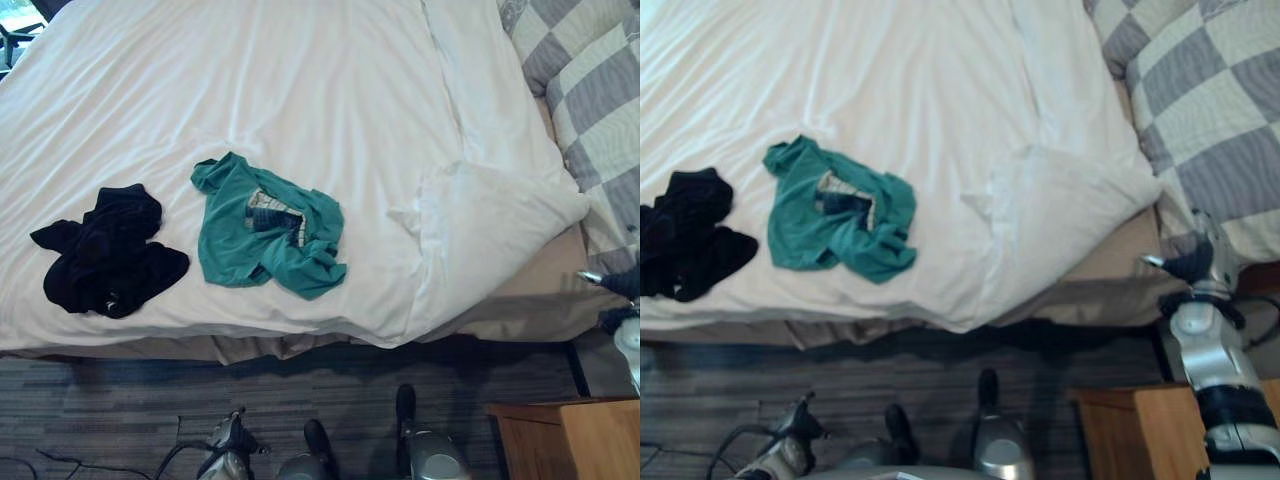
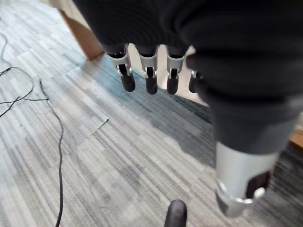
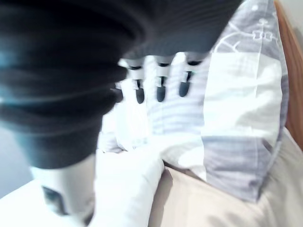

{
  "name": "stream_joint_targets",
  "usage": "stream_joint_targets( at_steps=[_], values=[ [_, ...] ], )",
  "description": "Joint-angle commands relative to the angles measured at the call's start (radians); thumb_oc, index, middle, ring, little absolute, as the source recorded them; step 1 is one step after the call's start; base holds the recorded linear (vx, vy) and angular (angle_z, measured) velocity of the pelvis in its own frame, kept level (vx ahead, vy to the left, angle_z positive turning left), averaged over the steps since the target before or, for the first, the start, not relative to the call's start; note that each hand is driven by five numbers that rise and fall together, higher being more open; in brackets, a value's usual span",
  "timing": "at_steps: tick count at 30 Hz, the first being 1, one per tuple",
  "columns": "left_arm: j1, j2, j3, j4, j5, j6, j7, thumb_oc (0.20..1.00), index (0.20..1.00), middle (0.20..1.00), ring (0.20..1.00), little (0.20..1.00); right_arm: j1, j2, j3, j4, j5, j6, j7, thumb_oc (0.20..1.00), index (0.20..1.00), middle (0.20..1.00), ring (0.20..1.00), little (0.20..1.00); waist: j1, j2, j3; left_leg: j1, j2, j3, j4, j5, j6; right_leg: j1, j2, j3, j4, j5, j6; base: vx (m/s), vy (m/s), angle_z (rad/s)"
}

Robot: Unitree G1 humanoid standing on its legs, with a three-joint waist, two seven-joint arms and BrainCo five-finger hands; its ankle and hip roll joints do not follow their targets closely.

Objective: Tidy up the quilt and then pick up the clothes from the bed and put them into the laundry hamper.

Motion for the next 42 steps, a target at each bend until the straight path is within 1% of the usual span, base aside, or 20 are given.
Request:
stream_joint_targets(
  at_steps=[1, 7, 9, 13, 14, 15, 19, 22, 23, 26, 27, 28, 30, 31, 32, 34, 38, 40, 41, 42],
  values=[
    [-0.037, 0.043, -0.028, 0.013, -0.014, -0.019, 0.017, 1.0, 1.0, 1.0, 1.0, 1.0, -0.238, -0.036, 0.118, 0.064, -0.011, -0.027, -0.019, 1.0, 1.0, 1.0, 1.0, 1.0, 0.052, -0.026, 0.016, -0.044, 0.067, -0.043, 0.039, -0.032, -0.064, 0.017, -0.024, 0.039, 0.059, -0.175, 0.094, -0.09, -0.048, 0.1],
    [-0.067, 0.054, -0.072, -0.003, -0.053, -0.039, 0.03, 1.0, 1.0, 1.0, 1.0, 1.0, -0.576, -0.073, 0.325, 0.251, 0.068, -0.035, -0.002, 1.0, 1.0, 1.0, 1.0, 1.0, 0.086, -0.003, 0.067, -0.103, 0.074, -0.048, 0.028, 0.0, -0.075, -0.059, -0.019, 0.043, 0.071, -0.165, 0.096, -0.08, -0.038, 0.03],
    [-0.083, 0.061, -0.095, -0.027, -0.085, -0.056, 0.048, 1.0, 1.0, 1.0, 1.0, 1.0, -0.774, -0.069, 0.463, 0.369, 0.067, -0.035, 0.013, 1.0, 1.0, 1.0, 1.0, 1.0, 0.106, 0.024, 0.104, -0.164, 0.082, -0.056, 0.041, 0.017, -0.085, -0.118, -0.018, 0.037, 0.094, -0.167, 0.095, -0.11, -0.067, 0.07],
    [-0.128, 0.044, -0.151, -0.019, -0.088, -0.06, 0.067, 1.0, 1.0, 1.0, 1.0, 1.0, -0.954, 0.016, 0.612, 0.562, 0.029, -0.031, 0.033, 1.0, 1.0, 1.0, 1.0, 1.0, 0.121, 0.054, 0.156, -0.258, 0.091, -0.069, 0.079, 0.038, -0.095, -0.223, -0.015, 0.022, 0.177, -0.187, 0.084, -0.09, -0.065, 0.07],
    [-0.13, 0.039, -0.154, -0.013, -0.089, -0.059, 0.068, 1.0, 1.0, 1.0, 1.0, 1.0, -0.947, 0.029, 0.617, 0.588, 0.025, -0.028, 0.038, 0.576, 0.576, 0.576, 0.576, 0.576, 0.121, 0.055, 0.158, -0.261, 0.091, -0.072, 0.086, 0.036, -0.095, -0.228, -0.014, 0.02, 0.19, -0.194, 0.082, -0.04, -0.041, 0.1],
    [-0.135, 0.032, -0.154, -0.007, -0.09, -0.058, 0.071, 1.0, 1.0, 1.0, 1.0, 1.0, -0.928, 0.048, 0.609, 0.609, 0.025, -0.026, 0.039, 0.2, 0.2, 0.2, 0.2, 0.2, 0.12, 0.055, 0.159, -0.259, 0.091, -0.075, 0.092, 0.035, -0.095, -0.224, -0.012, 0.017, 0.195, -0.196, 0.079, 0.0, -0.018, 0.06],
    [-0.124, 0.014, -0.142, 0.008, -0.093, -0.051, 0.072, 1.0, 1.0, 1.0, 1.0, 1.0, -0.835, 0.068, 0.549, 0.631, 0.05, -0.018, 0.046, 0.2, 0.2, 0.2, 0.2, 0.2, 0.114, 0.049, 0.143, -0.219, 0.09, -0.083, 0.082, 0.032, -0.094, -0.176, -0.009, 0.008, 0.178, -0.202, 0.074, 0.03, 0.008, 0.17],
    [-0.098, -0.004, -0.116, 0.012, -0.073, -0.039, 0.056, 1.0, 1.0, 1.0, 1.0, 1.0, -0.562, 0.023, 0.386, 0.546, 0.098, -0.026, 0.057, 0.2, 0.2, 0.2, 0.2, 0.2, 0.093, 0.037, 0.101, -0.126, 0.085, -0.086, 0.034, 0.024, -0.092, -0.077, -0.005, -0.005, 0.133, -0.2, 0.074, 0.11, 0.049, 0.17],
    [-0.084, -0.012, -0.101, 0.011, -0.057, -0.03, 0.042, 1.0, 1.0, 1.0, 1.0, 1.0, -0.403, 0.013, 0.286, 0.467, 0.104, -0.026, 0.056, 0.2, 0.2, 0.2, 0.2, 0.2, 0.076, 0.027, 0.078, -0.083, 0.079, -0.083, 0.012, 0.017, -0.088, -0.039, -0.002, -0.006, 0.109, -0.196, 0.076, 0.12, 0.058, 0.1],
    [-0.061, -0.008, -0.066, 0.022, -0.029, -0.017, 0.027, 1.0, 1.0, 1.0, 1.0, 1.0, -0.19, -0.004, 0.124, 0.367, 0.079, -0.022, 0.028, 0.2, 0.2, 0.2, 0.2, 0.2, 0.05, 0.009, 0.036, -0.028, 0.07, -0.07, -0.024, 0.007, -0.083, 0.01, 0.0, -0.004, 0.071, -0.182, 0.088, 0.12, 0.064, -0.02],
    [-0.053, -0.009, -0.042, 0.031, -0.009, -0.012, 0.027, 1.0, 1.0, 1.0, 1.0, 1.0, -0.089, 0.007, 0.038, 0.342, 0.034, -0.011, -0.028, 0.771, 0.771, 0.771, 0.771, 0.771, 0.028, 0.005, 0.013, -0.002, 0.068, -0.058, -0.036, -0.004, -0.08, 0.029, -0.001, 0.005, 0.05, -0.169, 0.097, 0.09, 0.099, -0.26],
    [-0.049, -0.01, -0.038, 0.038, 0.001, -0.005, 0.026, 1.0, 1.0, 1.0, 1.0, 1.0, -0.025, 0.018, -0.022, 0.306, 0.026, -0.005, -0.047, 1.0, 1.0, 1.0, 1.0, 1.0, 0.02, 0.0, 0.002, 0.008, 0.069, -0.05, -0.038, -0.011, -0.079, 0.036, -0.002, 0.01, 0.039, -0.164, 0.1, 0.11, 0.143, -0.29],
    [-0.041, -0.021, -0.014, 0.063, 0.021, 0.011, 0.022, 1.0, 1.0, 1.0, 1.0, 1.0, 0.108, 0.074, -0.157, 0.28, 0.071, 0.002, -0.101, 1.0, 1.0, 1.0, 1.0, 1.0, -0.009, -0.008, -0.029, 0.035, 0.07, -0.03, -0.038, -0.029, -0.075, 0.055, -0.006, 0.023, 0.021, -0.154, 0.108, 0.11, 0.11, -0.48],
    [-0.041, -0.033, -0.01, 0.065, 0.01, 0.016, 0.018, 1.0, 1.0, 1.0, 1.0, 1.0, 0.169, 0.147, -0.299, 0.32, 0.334, -0.045, -0.134, 1.0, 1.0, 1.0, 1.0, 1.0, -0.028, -0.015, -0.05, 0.05, 0.068, -0.021, -0.038, -0.039, -0.072, 0.07, -0.011, 0.031, 0.014, -0.151, 0.113, 0.06, 0.06, -0.58],
    [-0.042, -0.032, -0.011, 0.065, 0.009, 0.016, 0.018, 1.0, 1.0, 1.0, 1.0, 1.0, 0.171, 0.148, -0.3, 0.319, 0.335, -0.045, -0.134, 1.0, 1.0, 1.0, 1.0, 1.0, -0.026, -0.016, -0.051, 0.047, 0.069, -0.02, -0.038, -0.035, -0.072, 0.066, -0.011, 0.032, 0.013, -0.147, 0.112, 0.05, 0.065, -0.31],
    [-0.036, -0.041, -0.013, 0.058, -0.012, 0.018, 0.012, 1.0, 1.0, 1.0, 1.0, 1.0, 0.198, 0.178, -0.425, 0.345, 0.532, -0.1, -0.194, 1.0, 1.0, 1.0, 1.0, 1.0, -0.034, -0.018, -0.061, 0.063, 0.065, -0.022, -0.038, -0.049, -0.068, 0.079, -0.016, 0.036, 0.016, -0.154, 0.117, 0.04, 0.056, 0.0],
    [-0.026, -0.049, -0.014, 0.054, -0.016, 0.024, 0.018, 1.0, 1.0, 1.0, 1.0, 1.0, 0.221, 0.172, -0.498, 0.264, 0.521, -0.113, -0.289, 1.0, 1.0, 1.0, 1.0, 1.0, -0.036, -0.018, -0.069, 0.071, 0.063, -0.024, -0.038, -0.052, -0.066, 0.083, -0.019, 0.038, 0.02, -0.156, 0.117, 0.01, 0.019, -0.03],
    [-0.016, -0.053, -0.021, 0.066, -0.004, 0.032, 0.023, 1.0, 1.0, 1.0, 1.0, 1.0, 0.196, 0.134, -0.511, 0.157, 0.448, -0.124, -0.351, 1.0, 1.0, 1.0, 1.0, 1.0, -0.032, -0.017, -0.07, 0.08, 0.065, -0.029, -0.038, -0.058, -0.066, 0.089, -0.019, 0.041, 0.028, -0.167, 0.117, 0.0, 0.007, -0.06],
    [-0.012, -0.052, -0.024, 0.07, 0.003, 0.035, 0.02, 1.0, 1.0, 1.0, 1.0, 1.0, 0.177, 0.113, -0.501, 0.13, 0.416, -0.116, -0.352, 0.627, 0.627, 0.627, 0.627, 0.627, -0.027, -0.016, -0.068, 0.081, 0.066, -0.031, -0.038, -0.057, -0.066, 0.088, -0.018, 0.042, 0.03, -0.17, 0.115, 0.0, 0.0, 0.0],
    [-0.013, -0.053, -0.022, 0.07, 0.003, 0.036, 0.02, 1.0, 1.0, 1.0, 1.0, 1.0, 0.175, 0.113, -0.5, 0.129, 0.415, -0.115, -0.352, 0.382, 0.382, 0.382, 0.382, 0.382, -0.028, -0.016, -0.068, 0.077, 0.066, -0.03, -0.038, -0.052, -0.066, 0.085, -0.017, 0.043, 0.029, -0.165, 0.113, -0.03, -0.036, 0.03]
  ],
)
